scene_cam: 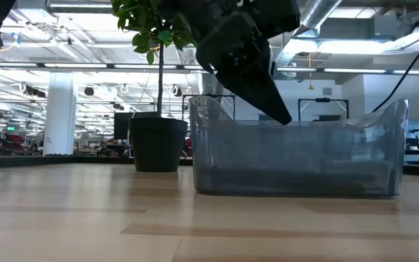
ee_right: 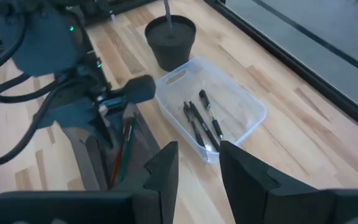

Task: Sort pens & pencils
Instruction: Return to Home Position

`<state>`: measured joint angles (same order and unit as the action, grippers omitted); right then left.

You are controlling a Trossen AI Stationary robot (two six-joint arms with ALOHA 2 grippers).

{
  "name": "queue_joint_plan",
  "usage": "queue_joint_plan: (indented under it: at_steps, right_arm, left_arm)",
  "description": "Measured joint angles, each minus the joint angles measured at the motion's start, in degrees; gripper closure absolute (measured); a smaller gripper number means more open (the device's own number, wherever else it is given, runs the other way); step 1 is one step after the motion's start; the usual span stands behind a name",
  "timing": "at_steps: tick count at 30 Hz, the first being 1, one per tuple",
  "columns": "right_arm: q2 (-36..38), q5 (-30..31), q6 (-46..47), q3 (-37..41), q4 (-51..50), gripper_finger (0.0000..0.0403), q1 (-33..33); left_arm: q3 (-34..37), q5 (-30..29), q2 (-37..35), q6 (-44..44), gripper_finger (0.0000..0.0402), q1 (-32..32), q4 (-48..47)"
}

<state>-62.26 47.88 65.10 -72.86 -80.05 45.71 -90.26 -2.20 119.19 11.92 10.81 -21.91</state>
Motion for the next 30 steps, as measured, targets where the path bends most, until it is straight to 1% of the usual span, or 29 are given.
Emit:
queue_joint_plan:
  at_steps: [4,8,10,13,15,18,20,23,24,26,29,30]
  right_arm:
    - [-0.7,-0.1,0.0,0.0,0.0,0.0264,0.0]
    - [-0.9,-0.1,0.0,0.0,-0.3,0.0266,0.0]
    - [-0.9,-0.1,0.0,0.0,-0.2,0.0266,0.0]
    - [-0.9,0.5,-0.6,0.0,0.0,0.0265,0.1]
    - [-0.9,3.2,-2.5,0.0,0.0,0.0264,0.1]
    - [-0.9,9.5,-6.3,0.0,0.0,0.0265,-1.0]
    - [-0.9,13.4,-8.0,0.0,-0.1,0.0266,-2.4]
    - [-0.2,19.5,-8.6,0.0,-1.7,0.0265,-4.0]
    - [0.1,21.0,-8.6,0.0,-2.5,0.0264,-4.5]
    - [0.8,23.1,-8.1,0.2,-3.9,0.0264,-5.7]
    - [2.9,27.6,-7.7,2.9,-3.9,0.0265,-7.0]
    - [3.8,28.5,-7.7,4.3,-3.9,0.0266,-7.5]
  left_arm:
    - [0.0,-0.1,-1.4,0.8,0.0333,-0.2,-0.1]
    - [0.0,-0.7,-7.1,3.3,0.0333,0.8,-0.4]
    - [0.0,-3.9,-11.8,5.1,0.0333,1.3,-1.6]
    - [0.1,-9.7,-19.6,5.3,0.0333,1.4,-3.9]
    - [0.6,-11.7,-24.6,4.2,0.0333,1.3,-5.5]
    - [2.2,-13.2,-32.1,2.5,0.0333,1.3,-8.3]
    - [4.7,-16.8,-37.0,2.6,0.0333,1.2,-8.0]
    - [9.9,-25.6,-43.9,2.0,0.0333,-0.4,-8.2]
    - [12.3,-27.8,-46.1,1.0,0.0333,-1.3,-8.2]
    - [17.3,-29.2,-50.0,-1.3,0.0333,-3.3,-7.5]
    - [26.5,-28.8,-56.5,-4.0,0.0333,-5.8,-6.4]
    - [29.6,-28.9,-58.6,-4.3,0.0333,-6.5,-4.5]
